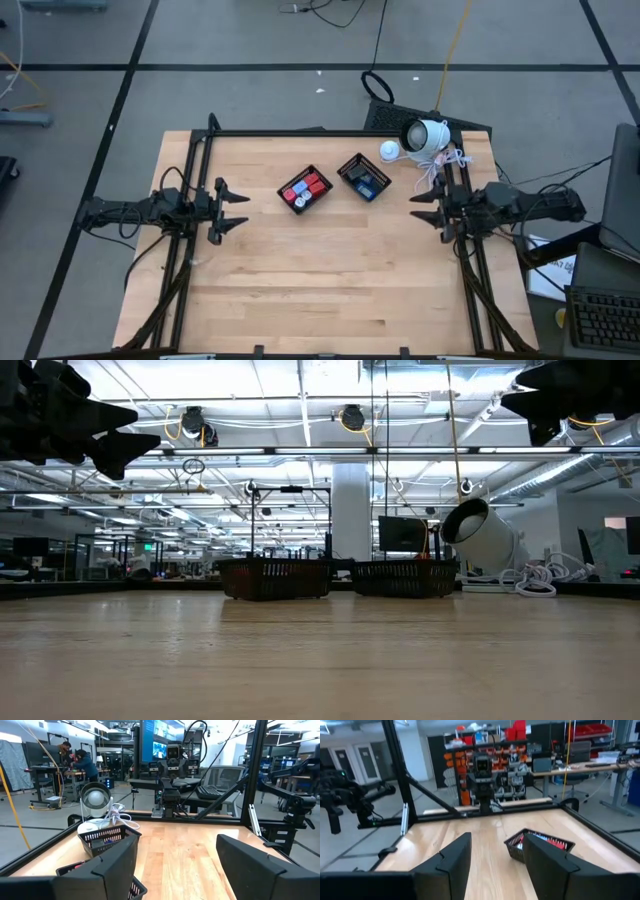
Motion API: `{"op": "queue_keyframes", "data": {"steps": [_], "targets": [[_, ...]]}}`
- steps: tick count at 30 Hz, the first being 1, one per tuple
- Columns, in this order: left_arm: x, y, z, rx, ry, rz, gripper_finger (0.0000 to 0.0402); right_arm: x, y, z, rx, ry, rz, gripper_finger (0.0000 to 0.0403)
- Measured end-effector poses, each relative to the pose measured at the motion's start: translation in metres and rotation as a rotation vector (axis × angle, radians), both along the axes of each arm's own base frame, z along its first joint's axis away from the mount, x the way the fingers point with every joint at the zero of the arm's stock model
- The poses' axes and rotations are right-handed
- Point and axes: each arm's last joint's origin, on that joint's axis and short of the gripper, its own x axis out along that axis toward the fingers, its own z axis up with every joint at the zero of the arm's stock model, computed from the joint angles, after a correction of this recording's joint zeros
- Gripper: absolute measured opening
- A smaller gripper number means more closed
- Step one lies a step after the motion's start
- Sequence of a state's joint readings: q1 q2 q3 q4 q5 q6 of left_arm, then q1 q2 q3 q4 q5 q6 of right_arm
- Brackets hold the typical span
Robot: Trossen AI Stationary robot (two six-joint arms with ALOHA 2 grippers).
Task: Pick & Place Office items
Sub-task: Return to Home Position
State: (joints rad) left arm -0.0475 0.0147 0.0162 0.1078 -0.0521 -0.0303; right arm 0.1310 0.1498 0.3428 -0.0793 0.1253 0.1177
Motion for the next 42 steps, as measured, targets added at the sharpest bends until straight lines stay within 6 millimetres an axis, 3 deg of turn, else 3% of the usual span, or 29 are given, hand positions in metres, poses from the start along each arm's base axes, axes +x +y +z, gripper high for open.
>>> {"op": "queue_keyframes", "data": {"steps": [9, 22, 32, 42], "targets": [[0.0, 0.0, 0.0, 0.0, 0.0, 0.0, 0.0258, -0.011, -0.001, -0.013, 0.007, -0.073, 0.026, 0.0169], [0.0, 0.0, 0.0, 0.0, 0.001, 0.0, 0.0284, -0.009, -0.001, -0.018, 0.036, -0.074, 0.028, 0.0169], [0.0, 0.0, 0.0, 0.0, 0.0, 0.0, 0.0275, 0.003, 0.003, -0.047, 0.024, -0.187, 0.102, 0.0169], [0.0, 0.0, 0.0, 0.0, 0.001, 0.0, 0.0259, 0.003, 0.003, -0.044, 0.039, -0.224, 0.104, 0.0169]]}}
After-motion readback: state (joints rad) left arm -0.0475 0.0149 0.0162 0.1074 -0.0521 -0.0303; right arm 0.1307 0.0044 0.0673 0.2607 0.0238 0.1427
